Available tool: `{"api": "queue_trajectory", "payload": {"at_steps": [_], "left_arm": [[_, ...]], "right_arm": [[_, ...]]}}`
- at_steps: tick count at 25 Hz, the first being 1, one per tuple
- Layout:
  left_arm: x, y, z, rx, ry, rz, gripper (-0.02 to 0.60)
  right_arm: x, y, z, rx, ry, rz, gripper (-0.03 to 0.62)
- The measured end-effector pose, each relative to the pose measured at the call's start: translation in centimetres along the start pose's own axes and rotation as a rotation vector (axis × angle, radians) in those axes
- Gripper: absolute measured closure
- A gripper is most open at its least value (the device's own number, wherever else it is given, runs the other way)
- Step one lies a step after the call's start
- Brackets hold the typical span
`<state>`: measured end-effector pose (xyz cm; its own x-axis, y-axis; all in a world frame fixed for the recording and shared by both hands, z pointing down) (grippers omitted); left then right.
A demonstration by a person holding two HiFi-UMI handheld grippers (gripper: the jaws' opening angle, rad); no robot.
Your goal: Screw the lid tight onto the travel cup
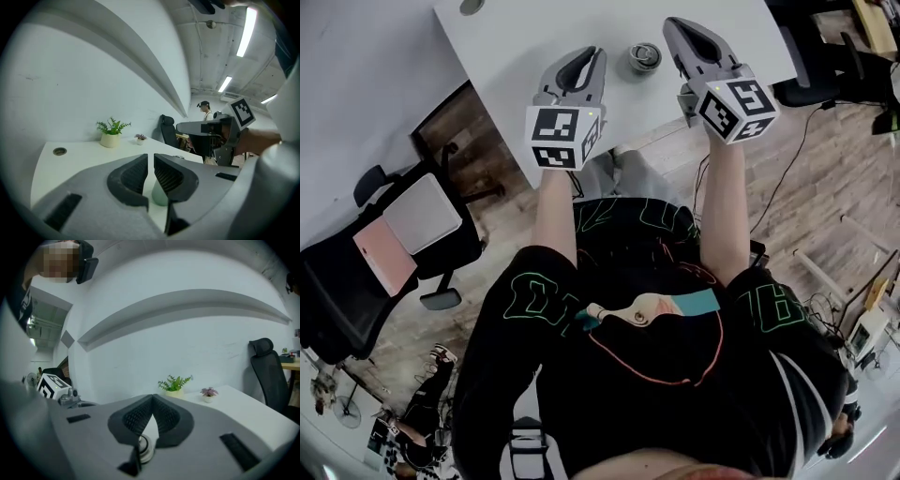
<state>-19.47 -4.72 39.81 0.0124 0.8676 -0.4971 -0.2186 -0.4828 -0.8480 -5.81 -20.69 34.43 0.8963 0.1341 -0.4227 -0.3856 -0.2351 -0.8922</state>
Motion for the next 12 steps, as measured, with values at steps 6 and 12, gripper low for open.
{"api": "queue_trajectory", "payload": {"at_steps": [6,12], "left_arm": [[-0.8,-2.8,-1.7,-0.073,-0.058,0.103,0.403],[-2.8,-5.6,-3.9,-0.081,-0.078,0.176,0.270]], "right_arm": [[-0.2,-0.5,-0.5,0.023,0.089,-0.016,0.589],[0.5,-1.7,-1.0,0.068,0.177,-0.041,0.582]]}}
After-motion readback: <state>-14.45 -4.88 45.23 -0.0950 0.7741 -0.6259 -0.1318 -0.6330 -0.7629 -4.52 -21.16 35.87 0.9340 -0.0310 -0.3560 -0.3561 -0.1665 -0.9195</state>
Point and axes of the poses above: the fingertips, and each gripper's own axes: x backward along the fingers, z to its left, y out of its top, the point moved 9 cm from there along x, backward along the fingers, and after that the axes turned 15 degrees about z, right-handed, at the moved point
